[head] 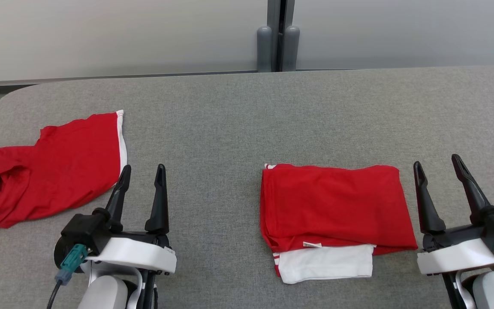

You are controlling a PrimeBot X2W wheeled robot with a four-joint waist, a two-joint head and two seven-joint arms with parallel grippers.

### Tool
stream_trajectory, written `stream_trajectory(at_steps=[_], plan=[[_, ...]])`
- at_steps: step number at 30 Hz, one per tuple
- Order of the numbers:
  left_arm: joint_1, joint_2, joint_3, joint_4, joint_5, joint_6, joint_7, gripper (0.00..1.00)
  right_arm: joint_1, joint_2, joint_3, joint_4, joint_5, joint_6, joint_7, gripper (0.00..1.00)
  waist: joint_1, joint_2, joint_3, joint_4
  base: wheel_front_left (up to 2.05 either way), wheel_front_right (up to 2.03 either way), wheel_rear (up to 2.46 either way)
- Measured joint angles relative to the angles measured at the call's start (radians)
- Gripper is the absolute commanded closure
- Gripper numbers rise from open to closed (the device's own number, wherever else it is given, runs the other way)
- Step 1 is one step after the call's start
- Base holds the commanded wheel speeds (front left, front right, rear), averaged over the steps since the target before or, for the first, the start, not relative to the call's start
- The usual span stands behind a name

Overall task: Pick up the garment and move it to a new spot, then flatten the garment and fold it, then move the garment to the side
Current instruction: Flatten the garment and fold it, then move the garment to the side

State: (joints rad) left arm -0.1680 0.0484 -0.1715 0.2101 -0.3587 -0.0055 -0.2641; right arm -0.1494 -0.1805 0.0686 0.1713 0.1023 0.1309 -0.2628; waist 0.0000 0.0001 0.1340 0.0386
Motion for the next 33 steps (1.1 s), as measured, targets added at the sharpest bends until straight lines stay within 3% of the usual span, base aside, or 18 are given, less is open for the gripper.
stream_trajectory(at_steps=[17,33], plan=[[0.03,0.0,0.001,0.005,0.05,0.007,0.0,0.0,0.047,0.056,-0.038,-0.008,-0.033,0.0,0.0,0.0,0.0,0.0,-0.006,-0.003,0.0,0.0,0.0],[-0.015,0.0,-0.035,0.035,0.051,-0.002,0.0,0.0,-0.045,0.104,-0.072,0.318,0.082,0.0,-0.001,0.0,0.0,0.0,0.092,0.029,0.0,0.0,0.0]])
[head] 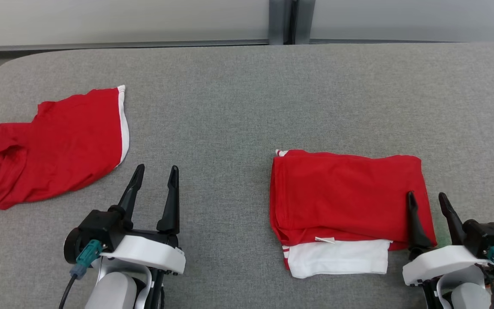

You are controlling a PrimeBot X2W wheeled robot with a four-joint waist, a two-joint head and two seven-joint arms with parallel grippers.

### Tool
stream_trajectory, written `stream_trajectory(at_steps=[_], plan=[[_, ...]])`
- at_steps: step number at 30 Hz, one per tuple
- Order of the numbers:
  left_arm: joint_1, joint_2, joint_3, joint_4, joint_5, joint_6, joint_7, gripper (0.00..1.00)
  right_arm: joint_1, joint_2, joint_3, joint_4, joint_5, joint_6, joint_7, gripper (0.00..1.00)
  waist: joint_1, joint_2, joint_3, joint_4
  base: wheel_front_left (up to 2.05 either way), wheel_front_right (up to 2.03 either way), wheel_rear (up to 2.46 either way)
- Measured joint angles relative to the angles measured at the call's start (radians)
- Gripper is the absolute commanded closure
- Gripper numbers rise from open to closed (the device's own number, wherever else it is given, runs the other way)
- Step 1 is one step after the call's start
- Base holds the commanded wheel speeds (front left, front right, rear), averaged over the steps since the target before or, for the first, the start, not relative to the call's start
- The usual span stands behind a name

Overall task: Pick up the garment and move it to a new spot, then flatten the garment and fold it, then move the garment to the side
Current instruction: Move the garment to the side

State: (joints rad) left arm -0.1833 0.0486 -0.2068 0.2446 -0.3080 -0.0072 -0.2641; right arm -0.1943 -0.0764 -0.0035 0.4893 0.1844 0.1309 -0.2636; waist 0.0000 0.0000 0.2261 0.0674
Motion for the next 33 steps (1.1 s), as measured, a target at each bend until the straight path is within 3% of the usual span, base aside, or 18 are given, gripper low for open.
stream_trajectory(at_steps=[4,5,6,7,14,24,33], plan=[[-0.015,0.0,0.0,0.001,0.0,-0.001,0.0,0.0,-0.037,0.007,0.019,0.076,0.026,0.0,0.0,0.0,0.0,0.0,0.027,0.009,0.0,0.0,0.0],[-0.018,0.0,0.0,0.002,0.002,-0.001,0.0,0.0,-0.044,0.009,0.029,0.09,0.027,0.0,0.0,0.23,0.0,0.0,0.032,0.01,0.0,0.0,0.0],[-0.021,0.0,0.0,0.002,0.002,-0.001,0.0,0.0,-0.052,0.01,0.037,0.102,0.029,0.0,0.0,0.72,0.0,0.0,0.036,0.011,0.0,0.0,0.0],[-0.025,0.0,-0.001,0.002,0.003,-0.001,0.0,0.0,-0.06,0.01,0.044,0.11,0.031,0.0,-0.001,1.0,0.0,0.0,0.039,0.01,0.0,0.0,0.0],[-0.035,0.0,-0.004,-0.015,0.029,-0.01,0.0,0.0,-0.105,-0.029,0.089,0.084,-0.023,0.0,0.0,1.0,0.0001,0.0,0.051,-0.031,0.0,0.0,0.0],[-0.116,0.0,-0.088,-0.076,0.106,-0.042,0.0,0.0,-0.214,-0.226,0.189,-0.019,-0.113,0.001,0.0,1.0,0.0,0.0,0.1,-0.156,0.0,0.0,0.0],[-0.219,0.002,-0.147,-0.11,0.182,-0.07,0.0,0.0,-0.339,-0.379,0.21,0.016,-0.109,0.001,0.0,1.0,0.0,0.0,0.225,-0.256,0.0,0.0,0.0]])
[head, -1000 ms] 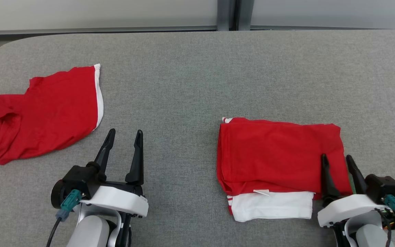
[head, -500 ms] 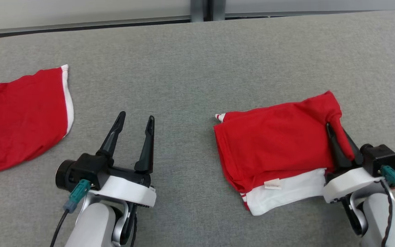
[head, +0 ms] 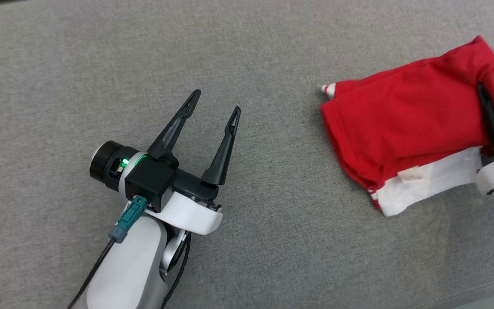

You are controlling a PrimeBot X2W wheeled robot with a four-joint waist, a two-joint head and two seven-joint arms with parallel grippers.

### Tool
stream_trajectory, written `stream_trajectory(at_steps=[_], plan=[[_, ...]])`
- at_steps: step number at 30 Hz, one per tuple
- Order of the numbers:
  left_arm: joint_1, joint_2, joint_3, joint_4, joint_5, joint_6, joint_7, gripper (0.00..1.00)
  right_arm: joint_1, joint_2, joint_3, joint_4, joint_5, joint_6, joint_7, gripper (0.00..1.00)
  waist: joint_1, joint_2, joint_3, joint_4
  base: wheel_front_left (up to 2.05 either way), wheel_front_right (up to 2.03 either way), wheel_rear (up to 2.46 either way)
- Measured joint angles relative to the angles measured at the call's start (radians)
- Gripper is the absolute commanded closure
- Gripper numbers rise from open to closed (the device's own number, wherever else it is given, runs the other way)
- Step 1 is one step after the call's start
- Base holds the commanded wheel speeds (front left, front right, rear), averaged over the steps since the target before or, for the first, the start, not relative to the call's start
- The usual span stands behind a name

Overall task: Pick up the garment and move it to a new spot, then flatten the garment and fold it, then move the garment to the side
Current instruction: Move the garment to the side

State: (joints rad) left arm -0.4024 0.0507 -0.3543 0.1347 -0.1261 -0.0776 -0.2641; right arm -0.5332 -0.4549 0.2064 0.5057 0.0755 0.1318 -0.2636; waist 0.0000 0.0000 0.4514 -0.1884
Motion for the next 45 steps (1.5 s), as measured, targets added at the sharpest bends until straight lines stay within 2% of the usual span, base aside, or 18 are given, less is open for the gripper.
stream_trajectory(at_steps=[10,19,20,21,27,31,38,45], plan=[[-0.078,0.014,-0.028,-0.031,0.031,-0.011,0.0,0.0,-0.108,-0.096,-0.158,0.073,-0.05,0.0,0.0,1.0,0.0,0.0,0.138,-0.056,0.0,0.0,0.0],[-0.099,0.025,-0.041,-0.058,0.032,-0.015,0.0,0.0,-0.144,-0.125,-0.304,0.141,-0.149,0.0,0.0,1.0,0.0,0.0,0.188,-0.035,0.0,0.0,0.0],[-0.099,0.026,-0.041,-0.059,0.032,-0.013,0.0,0.0,-0.146,-0.119,-0.323,0.144,-0.149,0.0,0.0,0.88,0.0,0.0,0.188,-0.033,0.0,0.0,0.0],[-0.099,0.027,-0.043,-0.056,0.031,-0.012,0.0,0.0,-0.149,-0.11,-0.351,0.142,-0.159,0.0,0.0,0.0,0.0,0.0,0.184,-0.029,0.0,0.0,0.0],[-0.095,0.026,-0.047,-0.031,0.014,-0.005,0.0,0.0,-0.141,-0.082,-0.362,0.111,-0.179,0.0,0.0,0.0,0.0,0.0,0.144,-0.023,0.0,0.0,0.0],[-0.083,0.018,-0.046,-0.026,-0.007,0.001,0.001,0.0,-0.113,-0.045,-0.339,0.046,-0.18,0.0,0.0,0.0,0.0,0.0,0.093,-0.018,0.0,0.0,0.0],[-0.024,0.004,-0.02,-0.023,-0.063,0.027,0.0,0.0,-0.042,0.011,-0.253,-0.087,-0.123,0.0,0.0,0.0,0.0,0.0,-0.02,0.011,0.0,0.0,0.0],[0.059,0.001,0.042,-0.012,-0.094,0.053,0.0,0.0,0.061,0.103,-0.205,-0.208,-0.034,0.0,0.0,0.0,0.0,0.0,-0.134,0.073,0.0,0.0,0.0]])
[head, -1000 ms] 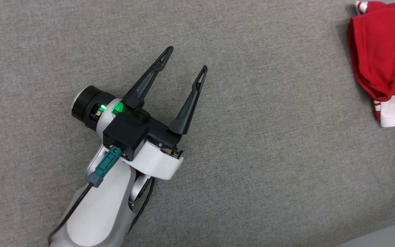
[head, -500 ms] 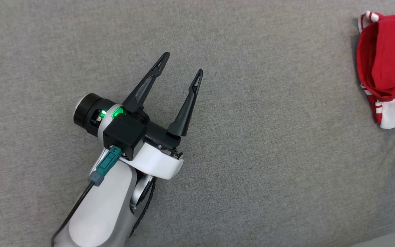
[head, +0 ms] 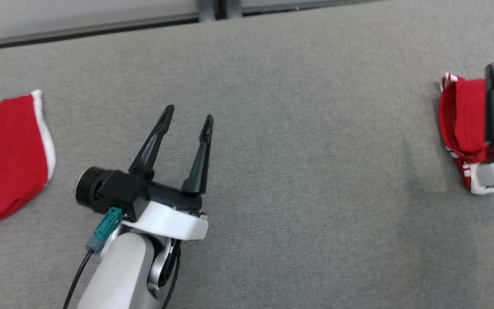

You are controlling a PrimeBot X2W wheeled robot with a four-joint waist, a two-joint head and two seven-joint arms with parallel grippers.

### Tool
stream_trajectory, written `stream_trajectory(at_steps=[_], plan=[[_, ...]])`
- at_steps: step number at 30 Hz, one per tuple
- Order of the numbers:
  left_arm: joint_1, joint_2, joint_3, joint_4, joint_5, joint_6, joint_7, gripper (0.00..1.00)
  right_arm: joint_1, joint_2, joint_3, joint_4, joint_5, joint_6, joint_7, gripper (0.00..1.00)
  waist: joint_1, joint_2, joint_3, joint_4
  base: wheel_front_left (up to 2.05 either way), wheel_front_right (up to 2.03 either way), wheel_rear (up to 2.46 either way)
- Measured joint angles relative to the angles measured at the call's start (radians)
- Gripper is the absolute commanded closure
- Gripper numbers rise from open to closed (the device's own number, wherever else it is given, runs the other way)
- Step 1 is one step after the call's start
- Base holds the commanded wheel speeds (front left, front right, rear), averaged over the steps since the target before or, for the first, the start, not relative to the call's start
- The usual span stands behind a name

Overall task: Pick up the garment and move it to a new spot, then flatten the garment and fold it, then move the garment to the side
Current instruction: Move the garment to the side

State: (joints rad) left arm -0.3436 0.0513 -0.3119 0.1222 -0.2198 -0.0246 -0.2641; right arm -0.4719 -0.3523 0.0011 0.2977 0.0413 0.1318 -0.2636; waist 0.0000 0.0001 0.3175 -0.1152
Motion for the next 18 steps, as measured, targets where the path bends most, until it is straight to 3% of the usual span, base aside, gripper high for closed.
stream_trajectory(at_steps=[8,18], plan=[[0.101,-0.001,0.08,0.013,-0.011,0.008,0.0,0.0,0.154,0.134,0.023,-0.085,0.049,0.0,0.0,0.0,0.0,0.0,-0.112,0.087,0.0,0.0,0.0],[0.188,-0.001,0.102,0.066,-0.02,0.02,0.0,0.0,0.309,0.271,0.009,-0.125,0.061,0.0,0.0,0.0,0.0,0.0,-0.19,0.159,0.0,0.0,0.0]])
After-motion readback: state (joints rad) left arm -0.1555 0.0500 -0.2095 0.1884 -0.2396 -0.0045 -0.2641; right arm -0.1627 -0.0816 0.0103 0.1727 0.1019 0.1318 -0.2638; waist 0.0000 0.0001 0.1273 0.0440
